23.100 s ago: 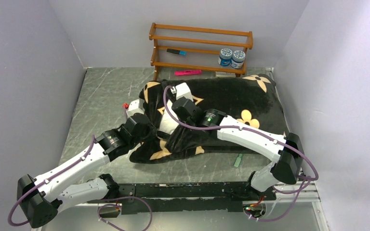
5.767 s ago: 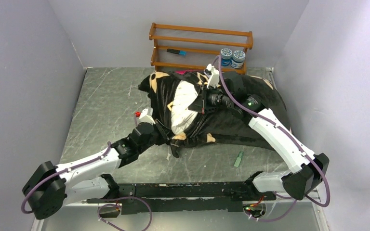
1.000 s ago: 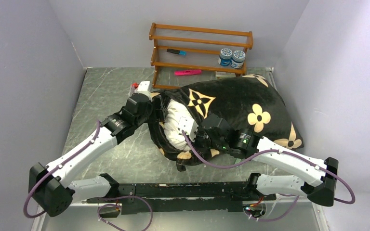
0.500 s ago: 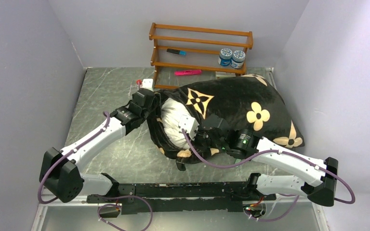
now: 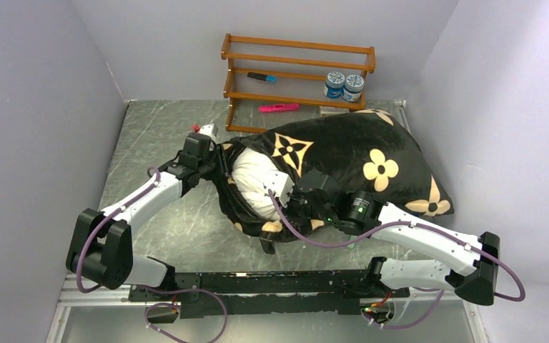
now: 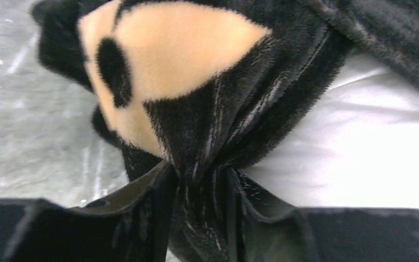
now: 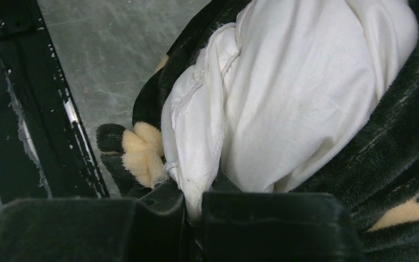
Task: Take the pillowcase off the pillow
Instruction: Remove the pillow from the pillowcase.
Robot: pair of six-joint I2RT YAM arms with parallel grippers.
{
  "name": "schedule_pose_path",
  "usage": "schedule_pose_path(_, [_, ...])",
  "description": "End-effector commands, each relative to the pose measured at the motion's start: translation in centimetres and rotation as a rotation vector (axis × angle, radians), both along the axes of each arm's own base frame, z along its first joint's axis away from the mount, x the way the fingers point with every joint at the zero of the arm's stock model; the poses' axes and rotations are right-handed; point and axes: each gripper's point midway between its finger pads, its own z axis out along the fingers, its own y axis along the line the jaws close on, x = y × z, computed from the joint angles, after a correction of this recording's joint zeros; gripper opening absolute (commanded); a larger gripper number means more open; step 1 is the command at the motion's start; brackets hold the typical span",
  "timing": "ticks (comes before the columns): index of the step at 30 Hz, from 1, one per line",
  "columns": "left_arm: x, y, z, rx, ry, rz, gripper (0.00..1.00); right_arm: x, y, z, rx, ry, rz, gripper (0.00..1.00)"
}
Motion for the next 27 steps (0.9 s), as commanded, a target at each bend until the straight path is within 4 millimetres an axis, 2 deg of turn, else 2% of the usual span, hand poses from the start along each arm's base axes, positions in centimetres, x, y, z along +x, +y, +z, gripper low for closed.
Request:
schedule_pose_path(1, [-0.8, -1.2, -1.2, -0.126, 0.025, -0.06, 0.37, -0.6, 0.6, 3.3, 0.068, 0.031, 0.014, 0.03])
schedule_pose_path(5, [-1.8, -3.3, -0.7, -0.268, 0.019, -0.119, 0.2, -0.8, 1.8, 4.8, 0.096, 0.048, 0.041, 0.15])
schedule_pose_path(8, [-2.3, -4.0, 0.0, -0.326, -0.003, -0.14, 0.11, -0.9, 2.6, 6.8, 0.126, 0.063, 0.055, 0.33])
schedule_pose_path(11, [-2.7, -4.1, 0.8, -0.34, -0.018, -0.154, 0.06, -1.2, 3.7, 9.6, 0.162, 0.08, 0.086, 0.47])
schedule_pose_path(14, [-3.0, -3.8, 1.2, -0.328, -0.026, -0.156, 0.05, -1.0, 4.7, 11.8, 0.192, 0.09, 0.091, 0.61])
schedule_pose_path(16, [-3.1, -3.8, 1.6, -0.329, -0.034, -0.161, 0.05, -0.6, 5.5, 13.0, 0.2, 0.097, 0.078, 0.67])
schedule_pose_path(18, [-3.5, -3.9, 2.0, -0.343, -0.037, -0.167, 0.05, -0.1, 6.4, 13.3, 0.186, 0.119, 0.069, 0.7])
schedule_pose_path(22, [-4.1, -4.0, 2.6, -0.371, -0.041, -0.169, 0.05, 1.1, 8.5, 12.2, 0.14, 0.169, 0.04, 0.75])
schedule_pose_path(25, [-4.4, -3.9, 2.9, -0.378, -0.049, -0.168, 0.05, 2.3, 9.7, 10.4, 0.081, 0.185, 0.009, 0.78])
schedule_pose_path(27, [-4.5, -3.7, 2.9, -0.372, -0.058, -0.164, 0.05, 3.7, 10.3, 8.3, 0.018, 0.183, -0.038, 0.79])
